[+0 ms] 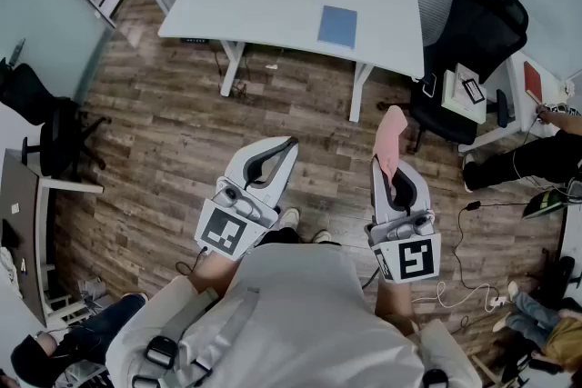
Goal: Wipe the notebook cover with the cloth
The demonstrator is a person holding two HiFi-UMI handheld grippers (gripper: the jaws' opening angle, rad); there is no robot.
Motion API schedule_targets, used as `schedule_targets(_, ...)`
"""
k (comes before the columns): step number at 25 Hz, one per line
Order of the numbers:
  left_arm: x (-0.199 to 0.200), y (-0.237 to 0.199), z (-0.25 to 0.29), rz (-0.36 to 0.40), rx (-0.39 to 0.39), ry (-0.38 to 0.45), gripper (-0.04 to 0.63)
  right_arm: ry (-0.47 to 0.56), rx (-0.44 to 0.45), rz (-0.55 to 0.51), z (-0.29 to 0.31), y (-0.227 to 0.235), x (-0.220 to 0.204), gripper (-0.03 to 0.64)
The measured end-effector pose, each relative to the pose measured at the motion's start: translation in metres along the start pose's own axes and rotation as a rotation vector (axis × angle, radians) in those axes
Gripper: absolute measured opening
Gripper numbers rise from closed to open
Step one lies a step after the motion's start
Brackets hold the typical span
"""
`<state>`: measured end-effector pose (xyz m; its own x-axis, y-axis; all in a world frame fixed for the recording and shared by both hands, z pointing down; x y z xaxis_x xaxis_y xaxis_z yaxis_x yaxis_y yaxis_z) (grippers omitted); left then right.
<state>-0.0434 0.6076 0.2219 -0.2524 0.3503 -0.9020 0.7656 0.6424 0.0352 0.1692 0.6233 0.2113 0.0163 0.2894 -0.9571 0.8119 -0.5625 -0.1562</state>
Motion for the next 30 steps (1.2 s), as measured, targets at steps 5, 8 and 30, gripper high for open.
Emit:
schedule_targets(5, -0.001, -0.021, -0.009, -0.007, -0.001, -0.001, 0.001, 0.013, -0.029, 0.018, 0.015, -0.01, -0.003, 0.029)
schedule_targets(8, -0.003, -0.036, -0.014, -0.026, -0.003, -0.002, 0.0, 0.016, -0.046, 0.026, 0.026, -0.017, -0.007, 0.029)
schedule_targets(30, -0.062, -0.098, 0.066, -0.011, -0.051, -0.054, 0.002, 0.001, -0.096, 0.022, 0.097, 0.055, -0.062, 0.029)
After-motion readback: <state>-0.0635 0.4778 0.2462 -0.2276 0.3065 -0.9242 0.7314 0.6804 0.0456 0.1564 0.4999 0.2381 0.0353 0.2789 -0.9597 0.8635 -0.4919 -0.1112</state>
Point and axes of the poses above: the fingertips, and each gripper's own axes: z forward along the fingers, y to its right, x out of its top, the point moved 7 cm from there along -z, backward along the fingers, and after that the axes turned 15 degrees about y, right-handed, at the moved point
